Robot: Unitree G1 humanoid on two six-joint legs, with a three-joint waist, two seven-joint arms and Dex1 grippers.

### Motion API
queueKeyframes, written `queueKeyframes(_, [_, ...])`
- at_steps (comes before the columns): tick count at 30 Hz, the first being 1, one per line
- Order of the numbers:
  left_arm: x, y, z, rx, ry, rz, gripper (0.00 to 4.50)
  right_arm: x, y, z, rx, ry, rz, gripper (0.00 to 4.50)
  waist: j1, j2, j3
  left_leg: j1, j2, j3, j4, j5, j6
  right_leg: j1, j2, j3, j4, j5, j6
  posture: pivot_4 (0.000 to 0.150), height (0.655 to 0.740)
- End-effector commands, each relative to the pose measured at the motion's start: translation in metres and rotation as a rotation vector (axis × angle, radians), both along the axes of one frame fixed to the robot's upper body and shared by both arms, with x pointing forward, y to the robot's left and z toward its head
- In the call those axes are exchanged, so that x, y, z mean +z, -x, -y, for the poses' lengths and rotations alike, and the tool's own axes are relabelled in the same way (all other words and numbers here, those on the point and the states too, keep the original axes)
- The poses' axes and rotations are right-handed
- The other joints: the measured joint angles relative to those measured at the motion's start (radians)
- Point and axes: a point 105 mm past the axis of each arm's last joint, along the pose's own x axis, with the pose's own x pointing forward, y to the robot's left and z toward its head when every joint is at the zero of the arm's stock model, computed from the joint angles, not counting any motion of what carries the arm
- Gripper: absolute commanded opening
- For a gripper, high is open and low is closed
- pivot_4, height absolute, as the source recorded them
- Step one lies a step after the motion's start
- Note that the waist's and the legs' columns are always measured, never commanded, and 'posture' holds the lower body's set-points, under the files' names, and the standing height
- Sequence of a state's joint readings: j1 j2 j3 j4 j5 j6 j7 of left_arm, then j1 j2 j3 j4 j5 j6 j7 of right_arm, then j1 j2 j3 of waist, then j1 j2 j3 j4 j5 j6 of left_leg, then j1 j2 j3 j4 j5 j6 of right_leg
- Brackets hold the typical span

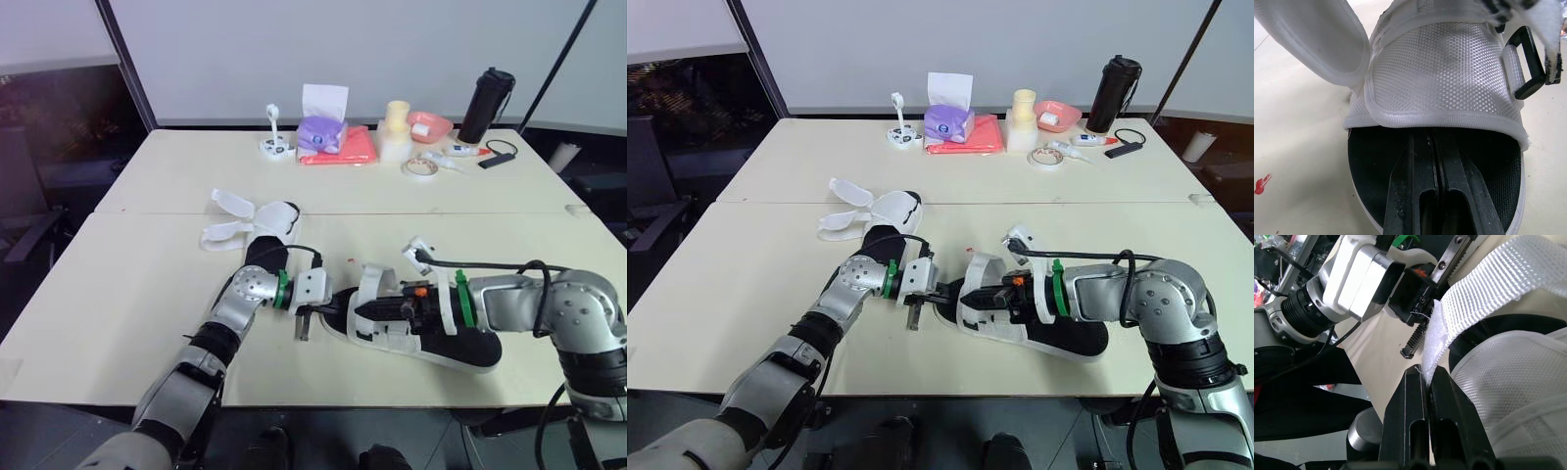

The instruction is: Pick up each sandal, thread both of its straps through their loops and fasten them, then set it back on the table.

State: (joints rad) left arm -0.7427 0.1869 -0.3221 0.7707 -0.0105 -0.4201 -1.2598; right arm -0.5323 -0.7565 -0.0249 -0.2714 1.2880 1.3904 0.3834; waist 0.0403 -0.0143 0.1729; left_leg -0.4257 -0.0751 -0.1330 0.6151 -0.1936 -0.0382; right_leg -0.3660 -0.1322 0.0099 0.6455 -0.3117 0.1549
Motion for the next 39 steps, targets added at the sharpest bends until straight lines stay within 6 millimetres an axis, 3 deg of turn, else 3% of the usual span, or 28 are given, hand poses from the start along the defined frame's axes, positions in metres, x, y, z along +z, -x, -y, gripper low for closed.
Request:
queueKeyframes(1, [-0.035, 0.016, 0.001, -0.038, -0.124, -0.076, 0.0, 0.016, -0.006, 0.001, 0.001, -0.014, 0.064, 0.07, 0.0, 0.0, 0.0, 0.0, 0.0, 0.0, 0.0, 0.0, 0.0, 0.0, 0.0, 0.0, 0.0, 0.0, 0.0, 0.15, 0.74])
queueKeyframes(9, [-0.036, 0.016, 0.0, -0.034, -0.125, -0.075, 0.0, 0.027, -0.01, -0.001, 0.007, -0.054, 0.074, 0.07, 0.0, 0.0, 0.0, 0.0, 0.0, 0.0, 0.0, 0.0, 0.0, -0.001, 0.0, 0.0, 0.0, 0.0, 0.0, 0.15, 0.74])
queueKeyframes(24, [-0.034, 0.014, 0.001, -0.027, -0.12, -0.068, 0.0, 0.003, 0.002, 0.003, 0.008, -0.031, -0.013, 0.07, 0.001, 0.0, 0.0, 0.0, 0.0, 0.0, 0.0, 0.0, 0.0, -0.002, 0.0, 0.0, 0.0, 0.0, 0.0, 0.15, 0.74])
queueKeyframes(32, [-0.034, 0.014, 0.003, -0.028, -0.118, -0.063, 0.0, -0.01, -0.01, 0.014, -0.059, 0.02, -0.012, 0.07, 0.002, 0.0, 0.0, 0.0, 0.0, 0.0, 0.0, 0.0, 0.0, -0.001, 0.0, 0.0, 0.0, 0.0, 0.0, 0.15, 0.74])
queueKeyframes(39, [-0.034, 0.013, 0.003, -0.025, -0.119, -0.06, 0.0, -0.004, -0.02, 0.02, -0.08, 0.021, 0.016, 0.07, 0.002, 0.0, 0.0, 0.0, -0.001, 0.0, 0.0, 0.0, 0.0, -0.001, 0.0, 0.0, 0.0, 0.0, 0.0, 0.15, 0.74])
